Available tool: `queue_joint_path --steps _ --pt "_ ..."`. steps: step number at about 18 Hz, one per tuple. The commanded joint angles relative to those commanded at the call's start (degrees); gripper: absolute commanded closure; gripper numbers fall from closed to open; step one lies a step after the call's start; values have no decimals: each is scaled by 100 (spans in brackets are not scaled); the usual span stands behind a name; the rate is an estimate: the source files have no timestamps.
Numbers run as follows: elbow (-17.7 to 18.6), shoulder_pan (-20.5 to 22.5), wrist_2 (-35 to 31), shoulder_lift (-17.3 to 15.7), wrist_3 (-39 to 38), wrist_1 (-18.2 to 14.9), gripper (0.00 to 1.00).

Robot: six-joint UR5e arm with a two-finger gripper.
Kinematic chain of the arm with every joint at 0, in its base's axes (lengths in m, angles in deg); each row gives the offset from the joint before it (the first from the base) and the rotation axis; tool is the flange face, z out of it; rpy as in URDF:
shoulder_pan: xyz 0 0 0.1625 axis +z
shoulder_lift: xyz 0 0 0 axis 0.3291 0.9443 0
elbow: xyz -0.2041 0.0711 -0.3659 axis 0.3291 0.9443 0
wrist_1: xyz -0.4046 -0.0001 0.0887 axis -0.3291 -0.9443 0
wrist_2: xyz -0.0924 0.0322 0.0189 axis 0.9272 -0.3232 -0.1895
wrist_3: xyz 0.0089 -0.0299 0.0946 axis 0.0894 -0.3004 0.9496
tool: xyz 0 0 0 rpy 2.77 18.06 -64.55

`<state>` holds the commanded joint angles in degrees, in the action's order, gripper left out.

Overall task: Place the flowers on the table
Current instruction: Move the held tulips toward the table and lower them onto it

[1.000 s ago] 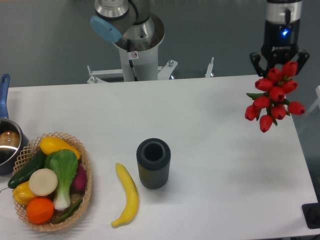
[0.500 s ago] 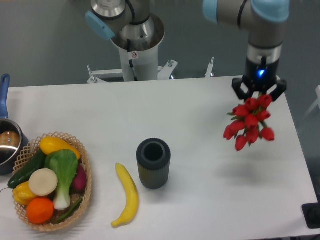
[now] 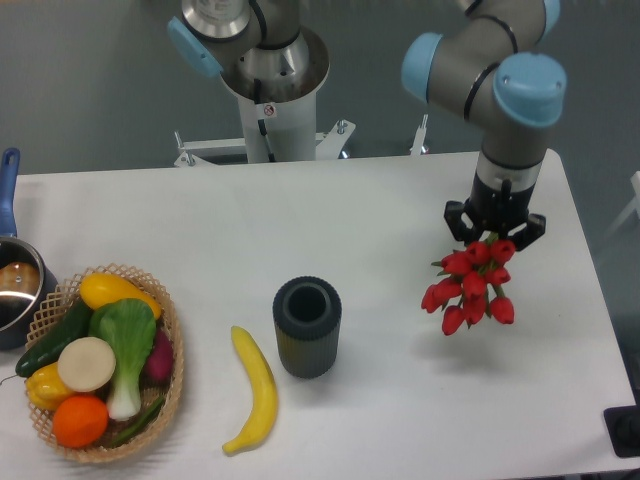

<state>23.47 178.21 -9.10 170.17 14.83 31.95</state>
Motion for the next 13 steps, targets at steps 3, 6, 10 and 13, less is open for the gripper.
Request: queue_joint_path --steps 3,6,10,13 --pt "0 -17 9 114 -123 0 58" --pt "-9 -53 0 159 -123 0 56" --pt "-70 -62 0 220 -97 9 38" --pt "-166 -53 -9 220 -88 35 19"
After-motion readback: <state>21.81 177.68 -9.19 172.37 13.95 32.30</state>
